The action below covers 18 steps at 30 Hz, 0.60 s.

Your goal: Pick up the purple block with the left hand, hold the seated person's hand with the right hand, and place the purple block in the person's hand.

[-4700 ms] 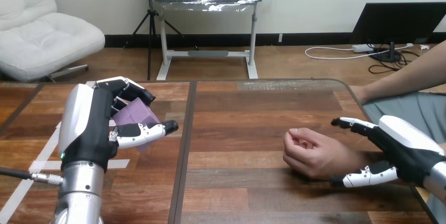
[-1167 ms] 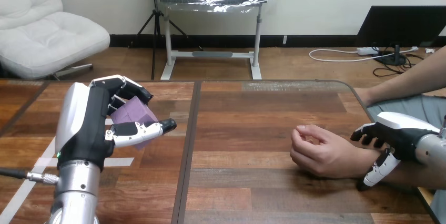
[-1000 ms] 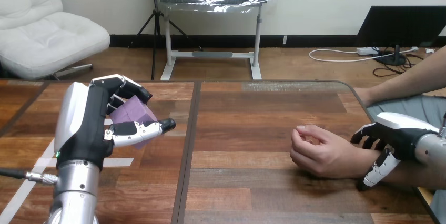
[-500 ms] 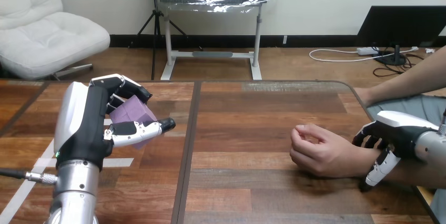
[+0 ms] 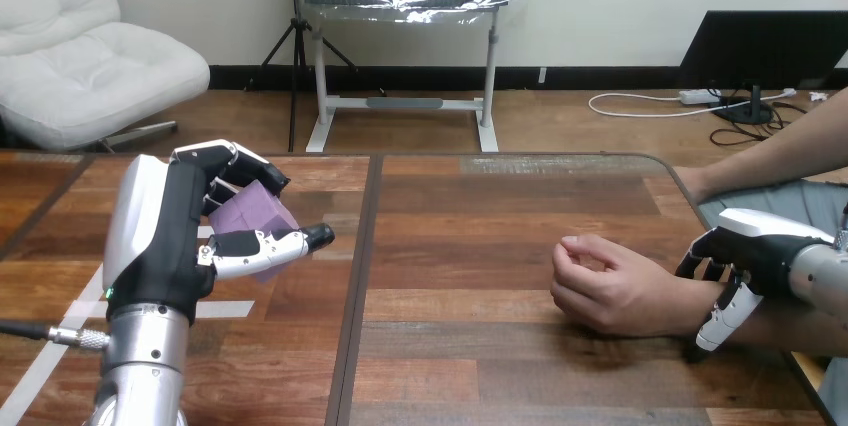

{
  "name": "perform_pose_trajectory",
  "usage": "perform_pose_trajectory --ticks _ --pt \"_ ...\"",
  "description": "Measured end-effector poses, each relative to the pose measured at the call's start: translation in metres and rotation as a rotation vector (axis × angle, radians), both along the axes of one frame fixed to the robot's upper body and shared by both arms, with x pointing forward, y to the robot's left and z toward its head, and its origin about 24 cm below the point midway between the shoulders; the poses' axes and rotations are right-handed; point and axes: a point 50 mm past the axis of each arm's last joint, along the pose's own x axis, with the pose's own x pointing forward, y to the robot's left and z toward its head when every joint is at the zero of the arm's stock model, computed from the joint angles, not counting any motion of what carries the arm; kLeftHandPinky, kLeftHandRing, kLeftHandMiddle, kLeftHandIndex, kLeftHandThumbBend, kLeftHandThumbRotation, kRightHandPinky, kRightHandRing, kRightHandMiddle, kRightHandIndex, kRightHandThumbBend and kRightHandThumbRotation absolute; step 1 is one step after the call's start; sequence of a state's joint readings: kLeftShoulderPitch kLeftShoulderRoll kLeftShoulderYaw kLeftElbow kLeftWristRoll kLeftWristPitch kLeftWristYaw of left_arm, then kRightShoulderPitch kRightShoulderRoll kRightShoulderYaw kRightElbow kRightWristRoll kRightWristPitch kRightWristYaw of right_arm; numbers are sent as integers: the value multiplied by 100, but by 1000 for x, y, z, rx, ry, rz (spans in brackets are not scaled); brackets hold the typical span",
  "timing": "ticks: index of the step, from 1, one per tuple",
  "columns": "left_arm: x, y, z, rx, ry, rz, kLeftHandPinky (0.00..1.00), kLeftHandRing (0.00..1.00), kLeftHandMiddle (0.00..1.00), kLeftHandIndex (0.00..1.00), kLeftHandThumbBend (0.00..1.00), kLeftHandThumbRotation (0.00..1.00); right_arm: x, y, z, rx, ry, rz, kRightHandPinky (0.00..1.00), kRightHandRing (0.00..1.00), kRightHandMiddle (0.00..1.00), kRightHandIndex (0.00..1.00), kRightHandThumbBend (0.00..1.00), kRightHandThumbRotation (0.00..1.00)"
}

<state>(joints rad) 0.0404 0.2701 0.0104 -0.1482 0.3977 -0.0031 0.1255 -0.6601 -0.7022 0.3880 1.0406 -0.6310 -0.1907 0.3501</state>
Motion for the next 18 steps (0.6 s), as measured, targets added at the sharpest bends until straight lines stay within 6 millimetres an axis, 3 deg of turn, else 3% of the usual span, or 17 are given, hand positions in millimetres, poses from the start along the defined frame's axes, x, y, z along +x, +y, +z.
perform_pose_trajectory --ticks 7,12,18 --pt "0 0 0 -2 -3 -3 37 39 42 42 81 0 1 2 0 -6 10 6 35 51 58 65 90 2" --pt "0 0 0 -1 -3 -2 36 39 43 42 81 0 1 4 1 -8 12 10 44 60 63 61 89 0" --pt "0 0 0 -3 -2 -3 37 39 43 42 80 0 1 5 2 -11 12 16 44 59 62 58 86 0"
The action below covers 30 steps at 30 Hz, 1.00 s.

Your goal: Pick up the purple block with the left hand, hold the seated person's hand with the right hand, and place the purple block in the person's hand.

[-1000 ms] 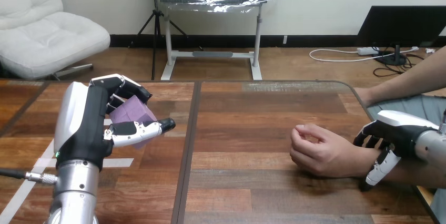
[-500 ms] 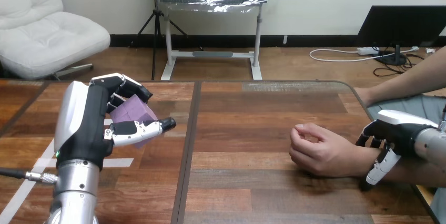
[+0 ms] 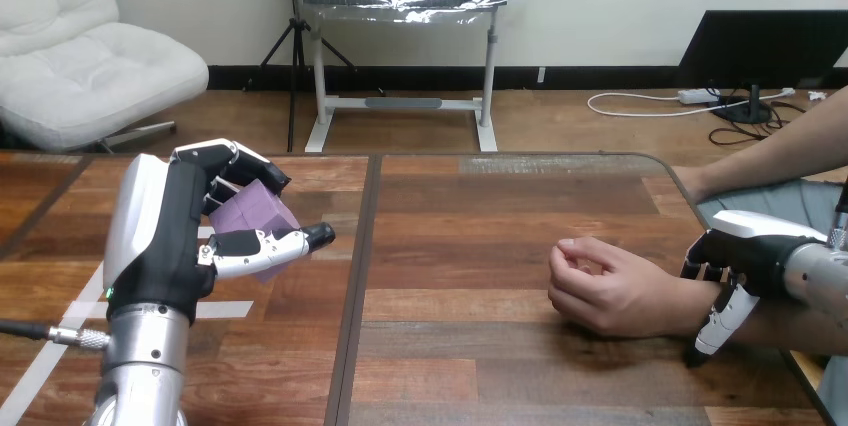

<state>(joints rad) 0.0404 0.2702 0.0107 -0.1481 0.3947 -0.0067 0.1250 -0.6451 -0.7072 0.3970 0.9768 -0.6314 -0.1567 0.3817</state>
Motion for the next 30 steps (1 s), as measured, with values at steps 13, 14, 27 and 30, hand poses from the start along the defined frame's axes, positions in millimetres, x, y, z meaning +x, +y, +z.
perform_pose_trajectory --ticks 13,14,27,30 --pt "0 0 0 -5 -2 -6 37 39 43 42 80 0 -1 2 2 7 2 1 37 50 57 57 86 1" --pt "0 0 0 -7 -2 -6 37 39 43 42 80 0 -1 3 2 6 2 1 37 50 57 57 86 1" --pt "0 -1 0 -14 0 -17 38 40 43 42 80 0 -1 5 2 8 14 7 35 47 55 58 87 2" --pt "0 -1 0 -15 -1 -18 38 41 43 42 79 0 -1 5 2 8 13 9 33 45 54 58 87 2"
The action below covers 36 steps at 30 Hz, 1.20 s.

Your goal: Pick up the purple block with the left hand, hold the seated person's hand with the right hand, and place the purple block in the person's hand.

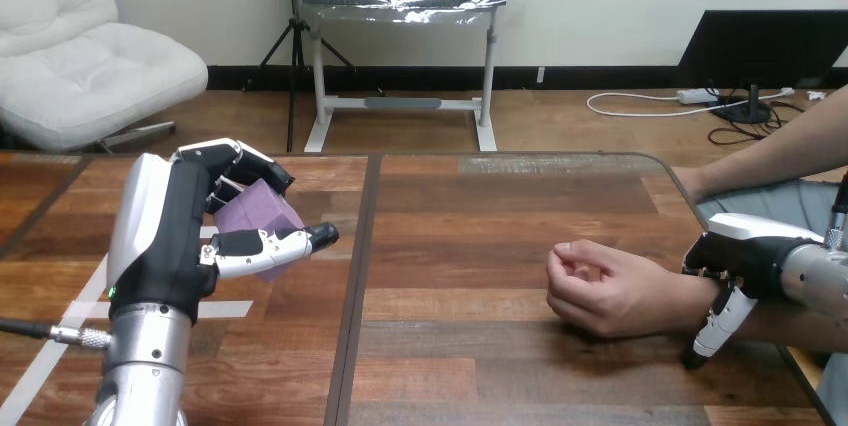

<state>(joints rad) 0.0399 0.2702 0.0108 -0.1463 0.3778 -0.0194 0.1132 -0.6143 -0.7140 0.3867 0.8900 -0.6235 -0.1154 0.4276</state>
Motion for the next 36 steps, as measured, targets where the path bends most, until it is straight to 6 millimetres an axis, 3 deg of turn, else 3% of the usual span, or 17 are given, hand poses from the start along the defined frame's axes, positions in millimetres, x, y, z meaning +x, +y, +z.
perform_pose_trajectory --ticks 4,16,27,36 --pt "0 0 0 0 0 -1 39 41 43 42 79 0 0 0 0 1 -1 0 36 48 56 58 87 3" --pt "2 0 -2 -14 6 -5 39 41 43 42 80 0 -2 0 0 24 -4 3 57 68 68 54 87 2" --pt "7 2 -8 -40 23 -13 41 42 43 42 79 0 -8 -4 2 88 -25 3 37 48 54 52 86 0" --pt "14 2 -13 -58 45 -15 43 43 44 42 80 0 -12 -5 4 137 -52 8 30 40 47 52 85 0"
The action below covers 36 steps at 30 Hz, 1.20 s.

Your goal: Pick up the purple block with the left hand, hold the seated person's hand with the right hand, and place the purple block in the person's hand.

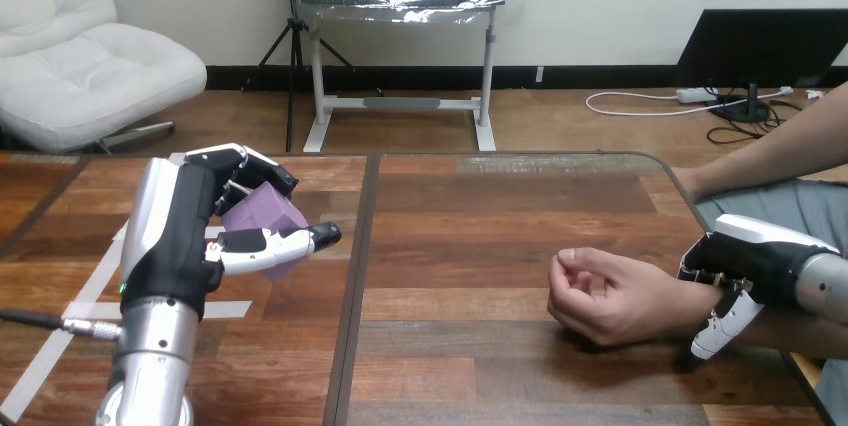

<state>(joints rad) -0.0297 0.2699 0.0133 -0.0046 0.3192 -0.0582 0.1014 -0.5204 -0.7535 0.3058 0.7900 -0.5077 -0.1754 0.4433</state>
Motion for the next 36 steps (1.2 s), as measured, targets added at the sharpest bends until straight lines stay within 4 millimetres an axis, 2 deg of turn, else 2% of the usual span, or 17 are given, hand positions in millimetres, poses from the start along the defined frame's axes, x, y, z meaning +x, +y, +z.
perform_pose_trajectory --ticks 4,7,13,19,31,36 --pt "4 0 -1 -2 7 1 43 44 44 43 80 0 -1 0 1 9 -10 3 35 46 52 52 84 0" --pt "7 0 -2 -7 13 0 44 44 44 43 80 0 -2 1 2 21 -20 6 44 55 58 52 83 0" --pt "13 0 -4 -16 21 -3 44 44 44 43 80 0 -2 3 7 42 -46 16 47 56 59 52 82 0" --pt "20 0 -7 -19 29 -9 44 44 44 43 80 0 -2 6 13 48 -69 33 41 49 55 51 81 0" --pt "32 -3 -13 -45 46 -19 43 43 44 43 80 0 2 14 26 72 -125 66 45 53 57 51 82 0" --pt "36 -5 -15 -60 49 -27 42 43 44 43 80 0 4 16 31 82 -144 72 40 48 54 51 82 0"
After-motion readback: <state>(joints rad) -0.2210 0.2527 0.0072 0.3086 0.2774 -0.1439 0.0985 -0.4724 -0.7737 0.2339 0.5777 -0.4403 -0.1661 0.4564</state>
